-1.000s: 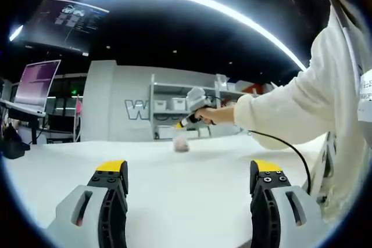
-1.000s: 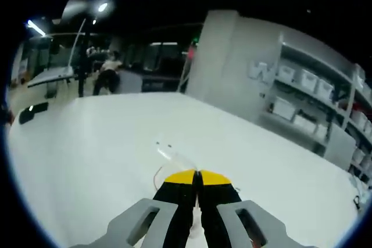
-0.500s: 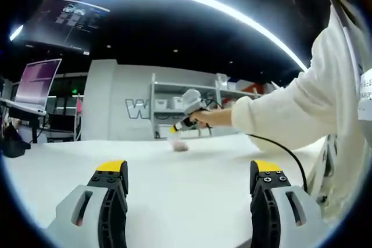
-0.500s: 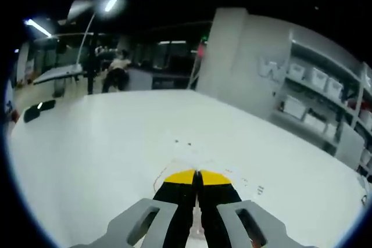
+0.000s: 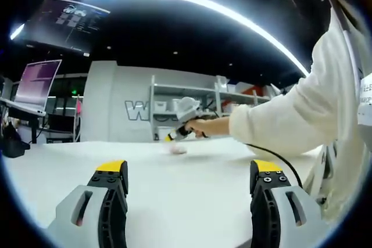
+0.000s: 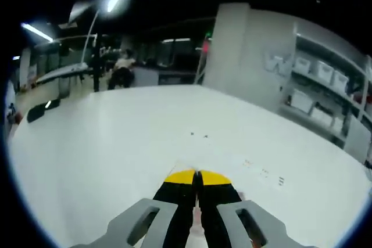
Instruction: Open the resealable bag by pulling the two sides of the seal apart until the entire bag opening is separated and visibly accessible.
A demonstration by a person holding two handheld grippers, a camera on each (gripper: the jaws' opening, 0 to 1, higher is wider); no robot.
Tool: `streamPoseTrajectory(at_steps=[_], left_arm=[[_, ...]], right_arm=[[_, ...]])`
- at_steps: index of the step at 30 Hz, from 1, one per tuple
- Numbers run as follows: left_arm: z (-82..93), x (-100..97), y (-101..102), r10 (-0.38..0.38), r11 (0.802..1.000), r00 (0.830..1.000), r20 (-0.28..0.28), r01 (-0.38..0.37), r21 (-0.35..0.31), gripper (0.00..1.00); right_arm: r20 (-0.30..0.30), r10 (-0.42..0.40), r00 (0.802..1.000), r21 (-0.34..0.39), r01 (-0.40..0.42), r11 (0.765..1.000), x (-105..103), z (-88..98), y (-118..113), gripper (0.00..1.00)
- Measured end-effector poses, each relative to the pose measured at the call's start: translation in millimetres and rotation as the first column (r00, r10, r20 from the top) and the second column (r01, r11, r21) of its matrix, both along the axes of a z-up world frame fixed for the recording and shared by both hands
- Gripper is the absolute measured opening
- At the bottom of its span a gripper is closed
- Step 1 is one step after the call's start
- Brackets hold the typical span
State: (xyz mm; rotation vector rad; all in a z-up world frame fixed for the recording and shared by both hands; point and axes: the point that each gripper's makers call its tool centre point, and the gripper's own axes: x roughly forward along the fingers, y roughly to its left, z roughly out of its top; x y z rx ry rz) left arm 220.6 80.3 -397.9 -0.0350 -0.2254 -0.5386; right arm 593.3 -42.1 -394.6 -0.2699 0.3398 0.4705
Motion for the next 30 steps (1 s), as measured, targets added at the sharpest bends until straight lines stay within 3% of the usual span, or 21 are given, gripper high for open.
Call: streamPoseTrajectory(at_steps=[13, 20, 30], left_arm=[[0.5, -0.8, -1, -0.004, 1.0, 1.0, -0.001, 0.004, -0.009, 0.85], [0.8, -0.9, -1, -0.006, 1.0, 1.0, -0.001, 0.006, -0.014, 0.85], [0.3, -1.5, -2, -0.007, 1.0, 1.0, -0.003, 0.007, -0.01, 0.85]], right_arm=[[-0.058, 0.014, 0.998, 0.009, -0.013, 1.0, -7, -29.0, 11, 0.0], [-0.077, 0.058, 0.995, 0.037, -0.055, 0.998, -14, -30.8, 19, 0.02], [-0.057, 0.084, 0.995, 0.031, -0.082, 0.996, -20, -25.3, 21, 0.03]])
